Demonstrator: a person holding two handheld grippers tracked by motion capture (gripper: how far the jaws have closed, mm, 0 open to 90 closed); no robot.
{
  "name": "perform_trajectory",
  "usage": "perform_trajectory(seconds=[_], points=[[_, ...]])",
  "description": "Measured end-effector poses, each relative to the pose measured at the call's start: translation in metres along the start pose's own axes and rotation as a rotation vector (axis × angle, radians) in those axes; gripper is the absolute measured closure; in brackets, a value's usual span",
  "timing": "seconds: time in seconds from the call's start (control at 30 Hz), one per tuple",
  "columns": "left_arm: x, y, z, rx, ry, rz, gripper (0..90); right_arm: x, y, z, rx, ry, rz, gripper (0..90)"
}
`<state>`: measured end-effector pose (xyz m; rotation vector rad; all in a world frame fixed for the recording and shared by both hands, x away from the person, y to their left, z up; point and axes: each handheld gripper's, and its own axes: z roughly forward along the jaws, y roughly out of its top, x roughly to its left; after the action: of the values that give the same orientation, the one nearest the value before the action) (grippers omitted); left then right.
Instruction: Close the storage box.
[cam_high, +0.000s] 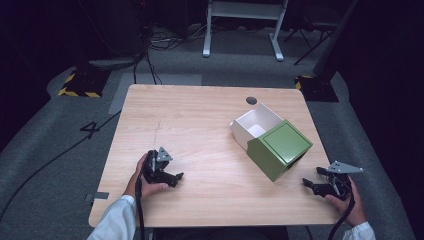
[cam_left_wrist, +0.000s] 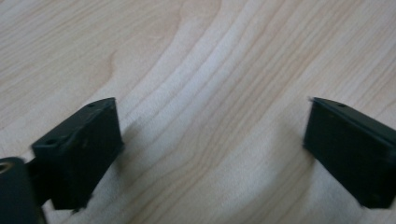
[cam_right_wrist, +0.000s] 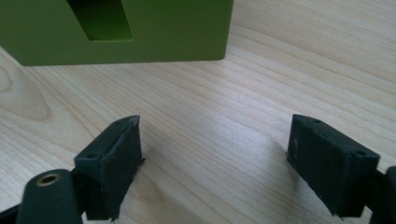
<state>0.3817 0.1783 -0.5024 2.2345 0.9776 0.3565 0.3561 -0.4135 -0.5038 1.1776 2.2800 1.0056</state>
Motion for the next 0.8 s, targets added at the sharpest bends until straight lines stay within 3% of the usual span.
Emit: perform_trajectory(seconds=[0.07,0.2,0.27,0.3,0.37,0.63,0.8], points=[[0.001,0.002,0.001,-0.013,0.004,-0.002,17.9,0.0,0.0,0.0,0.0,0.0,0.0,17.7],[0.001,0.015,0.007,0.005,-0.019,0.016,21.6,0.0,0.0,0.0,0.0,0.002,0.0,17.7],[-0.001,0.02,0.009,-0.009,0.003,0.042,22.7,0.0,0.0,0.0,0.001,0.003,0.0,17.6],[-0.001,0.024,0.01,0.007,0.004,0.057,22.4,0.0,0.0,0.0,0.0,0.003,0.0,17.6],[-0.001,0.027,0.012,0.011,-0.005,0.046,22.7,0.0,0.0,0.0,0.0,0.002,0.0,17.6],[0.008,0.063,0.014,-0.083,0.011,0.029,23.7,0.0,0.0,0.0,0.001,0.002,0.0,17.6],[0.016,0.093,0.024,-0.145,0.007,0.002,24.5,0.0,0.0,0.0,0.0,0.002,0.0,17.6]])
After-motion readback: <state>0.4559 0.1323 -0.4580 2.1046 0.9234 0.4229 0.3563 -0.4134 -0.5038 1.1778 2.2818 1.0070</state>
